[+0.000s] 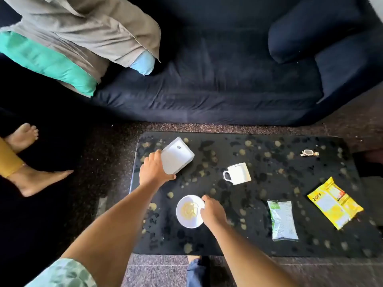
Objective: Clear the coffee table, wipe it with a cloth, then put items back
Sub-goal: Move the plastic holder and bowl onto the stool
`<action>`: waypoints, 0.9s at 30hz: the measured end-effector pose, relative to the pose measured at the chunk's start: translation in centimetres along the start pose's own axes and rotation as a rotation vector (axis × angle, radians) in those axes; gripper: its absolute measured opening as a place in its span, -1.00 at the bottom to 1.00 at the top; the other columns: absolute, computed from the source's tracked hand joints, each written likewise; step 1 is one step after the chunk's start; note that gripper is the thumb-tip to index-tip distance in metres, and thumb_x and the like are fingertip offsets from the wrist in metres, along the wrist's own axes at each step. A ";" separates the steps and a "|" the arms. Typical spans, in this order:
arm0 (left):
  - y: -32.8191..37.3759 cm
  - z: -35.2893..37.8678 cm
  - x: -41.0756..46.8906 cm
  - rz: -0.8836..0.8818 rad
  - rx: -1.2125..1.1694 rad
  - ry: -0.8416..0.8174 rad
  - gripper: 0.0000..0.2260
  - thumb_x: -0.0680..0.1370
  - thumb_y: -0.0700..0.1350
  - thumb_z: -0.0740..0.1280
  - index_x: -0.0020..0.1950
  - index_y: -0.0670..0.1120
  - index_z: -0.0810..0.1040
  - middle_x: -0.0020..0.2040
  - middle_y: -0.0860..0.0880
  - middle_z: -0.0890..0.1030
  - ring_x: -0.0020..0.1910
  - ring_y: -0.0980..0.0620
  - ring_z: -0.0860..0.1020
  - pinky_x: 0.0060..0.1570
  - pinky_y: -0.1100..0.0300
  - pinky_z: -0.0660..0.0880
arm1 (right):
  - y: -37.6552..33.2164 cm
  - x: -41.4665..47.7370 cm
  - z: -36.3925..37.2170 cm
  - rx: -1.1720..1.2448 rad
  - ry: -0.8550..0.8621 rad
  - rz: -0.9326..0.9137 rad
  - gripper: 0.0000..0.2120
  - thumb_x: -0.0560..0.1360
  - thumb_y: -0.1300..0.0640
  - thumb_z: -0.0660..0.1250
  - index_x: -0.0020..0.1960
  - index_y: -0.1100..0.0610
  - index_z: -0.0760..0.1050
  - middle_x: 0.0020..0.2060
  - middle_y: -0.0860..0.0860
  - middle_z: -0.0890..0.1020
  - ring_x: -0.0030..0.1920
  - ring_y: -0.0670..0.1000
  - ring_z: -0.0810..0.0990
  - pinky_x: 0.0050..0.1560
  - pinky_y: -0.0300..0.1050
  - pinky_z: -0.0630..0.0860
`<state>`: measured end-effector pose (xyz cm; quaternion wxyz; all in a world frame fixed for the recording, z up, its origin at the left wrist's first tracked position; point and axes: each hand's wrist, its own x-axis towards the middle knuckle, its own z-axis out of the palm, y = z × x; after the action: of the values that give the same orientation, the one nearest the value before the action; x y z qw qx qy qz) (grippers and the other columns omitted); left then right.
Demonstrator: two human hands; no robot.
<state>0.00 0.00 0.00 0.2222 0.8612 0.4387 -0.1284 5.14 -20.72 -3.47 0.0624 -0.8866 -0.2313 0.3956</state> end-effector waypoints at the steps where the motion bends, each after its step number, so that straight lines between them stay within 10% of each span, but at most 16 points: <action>1: 0.0 -0.2 0.0 0.005 -0.013 0.012 -0.08 0.23 0.12 0.58 0.43 -0.09 0.18 0.30 -0.08 0.38 0.29 -0.12 0.36 0.15 -0.01 0.43 | -0.1 0.2 0.1 -0.008 0.013 0.021 -0.65 0.56 0.26 0.09 0.32 0.13 0.36 0.23 0.09 0.53 0.21 0.13 0.51 0.11 -0.03 0.48; 16: 3.9 -2.7 -6.5 0.464 0.125 0.372 -0.21 0.08 -0.09 0.62 0.21 -0.15 0.33 0.22 -0.19 0.46 -0.05 -0.23 0.54 -0.18 0.00 0.51 | 3.9 -3.5 -5.7 0.090 0.125 -0.025 -0.72 0.51 0.28 0.17 0.20 0.15 0.47 0.13 0.09 0.57 0.15 0.12 0.52 0.02 -0.08 0.43; 27: 30.1 -1.5 -12.4 0.899 0.124 0.494 -0.28 0.14 -0.16 0.52 0.27 -0.11 0.36 0.28 -0.08 0.40 0.08 -0.10 0.40 -0.09 0.04 0.38 | 26.0 -12.0 -21.2 0.338 0.346 0.162 -0.76 0.43 0.27 0.22 0.06 0.17 0.55 -0.11 0.10 0.62 0.00 0.15 0.57 -0.23 -0.14 0.34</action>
<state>17.31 -23.46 14.64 0.0937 0.9808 0.0563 0.1615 23.04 -47.71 11.34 0.2164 -0.9337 -0.0762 0.2749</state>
